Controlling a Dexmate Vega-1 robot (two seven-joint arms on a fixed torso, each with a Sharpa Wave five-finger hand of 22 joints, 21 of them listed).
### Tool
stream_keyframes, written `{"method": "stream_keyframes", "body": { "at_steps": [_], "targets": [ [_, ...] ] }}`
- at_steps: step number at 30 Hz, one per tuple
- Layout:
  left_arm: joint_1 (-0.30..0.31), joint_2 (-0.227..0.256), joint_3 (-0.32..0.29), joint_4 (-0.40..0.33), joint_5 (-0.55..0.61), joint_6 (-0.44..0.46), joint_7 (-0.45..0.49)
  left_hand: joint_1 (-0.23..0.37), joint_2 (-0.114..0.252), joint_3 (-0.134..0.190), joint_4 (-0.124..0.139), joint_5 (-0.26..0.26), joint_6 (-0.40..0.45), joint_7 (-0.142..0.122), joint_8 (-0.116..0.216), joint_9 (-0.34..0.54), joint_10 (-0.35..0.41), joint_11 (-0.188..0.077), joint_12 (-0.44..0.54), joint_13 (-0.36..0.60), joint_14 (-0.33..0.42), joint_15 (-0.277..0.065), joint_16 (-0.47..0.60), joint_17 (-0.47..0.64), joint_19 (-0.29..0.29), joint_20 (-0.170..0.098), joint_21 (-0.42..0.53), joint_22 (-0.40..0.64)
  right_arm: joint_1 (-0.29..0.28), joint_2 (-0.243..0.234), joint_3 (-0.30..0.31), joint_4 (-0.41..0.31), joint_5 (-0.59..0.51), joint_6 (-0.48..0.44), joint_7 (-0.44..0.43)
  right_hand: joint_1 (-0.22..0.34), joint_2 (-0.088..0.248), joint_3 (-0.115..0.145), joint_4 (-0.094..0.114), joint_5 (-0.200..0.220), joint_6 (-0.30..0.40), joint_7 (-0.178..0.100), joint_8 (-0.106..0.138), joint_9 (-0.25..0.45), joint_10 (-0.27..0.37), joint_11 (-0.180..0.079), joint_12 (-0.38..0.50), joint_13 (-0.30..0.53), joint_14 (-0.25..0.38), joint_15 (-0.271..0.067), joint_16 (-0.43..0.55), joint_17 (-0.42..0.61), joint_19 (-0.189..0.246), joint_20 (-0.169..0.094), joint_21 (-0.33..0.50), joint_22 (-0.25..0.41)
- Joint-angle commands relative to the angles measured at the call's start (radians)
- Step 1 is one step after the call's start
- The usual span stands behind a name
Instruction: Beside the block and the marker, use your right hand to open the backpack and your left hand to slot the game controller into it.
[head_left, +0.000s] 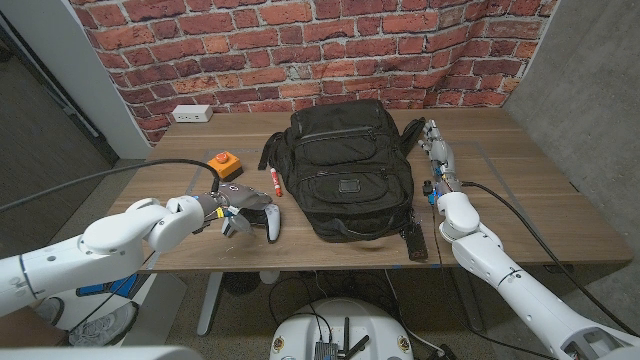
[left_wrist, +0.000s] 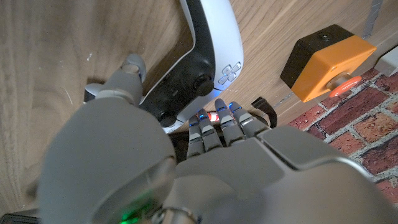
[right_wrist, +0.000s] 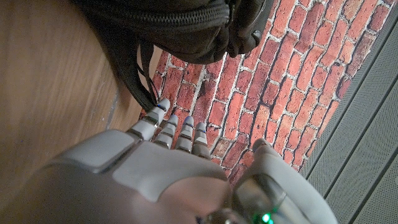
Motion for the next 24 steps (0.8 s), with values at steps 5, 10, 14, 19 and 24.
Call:
{"method": "stream_keyframes", "body": {
  "at_steps": [5, 10, 14, 19, 24],
  "targets": [
    [0.016, -0.003, 0.007, 0.012, 0.014, 0.006, 0.090, 0.036, 0.012, -0.030, 0.004, -0.006, 0.102, -0.020, 0.020, 0.000, 0.101, -0.024, 0.010, -0.002, 0.095, -0.147, 0.006, 0.002, 0.063, -0.160, 0.005, 0.002, -0.002, 0.001, 0.002, 0.003, 0.003, 0.008, 0.003, -0.008, 0.022, 0.008, 0.000, 0.003, 0.005, -0.003, 0.005, 0.005, 0.002, -0.003, 0.007, 0.001, 0.005, -0.001, 0.007, -0.001, 0.004, 0.004, 0.004, 0.002],
    [0.013, -0.008, 0.012, 0.017, 0.019, 0.003, 0.099, 0.041, 0.021, -0.040, 0.008, -0.007, 0.131, -0.019, 0.020, 0.000, 0.138, -0.021, 0.011, -0.004, 0.132, -0.144, 0.005, 0.001, 0.086, -0.167, 0.006, 0.002, -0.003, 0.002, 0.002, 0.003, 0.004, 0.008, 0.002, -0.009, 0.021, 0.008, 0.000, 0.003, 0.006, -0.003, 0.006, 0.005, 0.002, -0.003, 0.007, 0.001, 0.006, -0.001, 0.008, -0.001, 0.004, 0.004, 0.004, 0.002],
    [0.006, -0.013, 0.017, 0.021, 0.021, -0.001, 0.098, 0.048, 0.026, -0.050, 0.008, -0.006, 0.165, -0.031, 0.022, 0.000, 0.170, -0.033, 0.011, -0.005, 0.162, -0.151, 0.003, 0.001, 0.101, -0.169, 0.005, 0.002, -0.006, 0.002, 0.004, 0.001, 0.003, 0.008, 0.000, -0.010, 0.020, 0.008, 0.001, 0.002, 0.007, -0.003, 0.006, 0.005, 0.002, -0.003, 0.007, 0.001, 0.006, -0.003, 0.008, -0.001, 0.005, 0.005, 0.004, 0.002],
    [0.004, -0.025, 0.023, 0.028, 0.034, -0.001, 0.119, 0.067, 0.045, -0.064, 0.010, -0.002, 0.231, -0.046, 0.022, 0.000, 0.240, -0.053, 0.011, -0.007, 0.221, -0.167, 0.001, 0.003, 0.139, -0.170, 0.006, 0.004, -0.007, 0.000, 0.006, -0.001, 0.002, 0.010, -0.003, -0.010, 0.021, 0.009, 0.000, 0.002, 0.008, -0.003, 0.006, 0.005, 0.003, -0.003, 0.007, 0.001, 0.006, -0.001, 0.008, -0.001, 0.005, 0.005, 0.004, 0.002],
    [0.010, -0.027, 0.020, 0.033, 0.044, -0.007, 0.150, 0.091, 0.067, -0.080, 0.010, 0.002, 0.321, -0.062, 0.027, 0.001, 0.315, -0.057, 0.008, -0.007, 0.280, -0.176, 0.000, 0.006, 0.170, -0.171, 0.006, 0.005, -0.009, -0.001, 0.007, -0.002, 0.002, 0.011, -0.003, -0.010, 0.021, 0.009, 0.000, 0.002, 0.007, -0.003, 0.006, 0.005, 0.003, -0.003, 0.007, 0.001, 0.007, -0.001, 0.009, -0.001, 0.005, 0.005, 0.004, 0.002]
  ]
}}
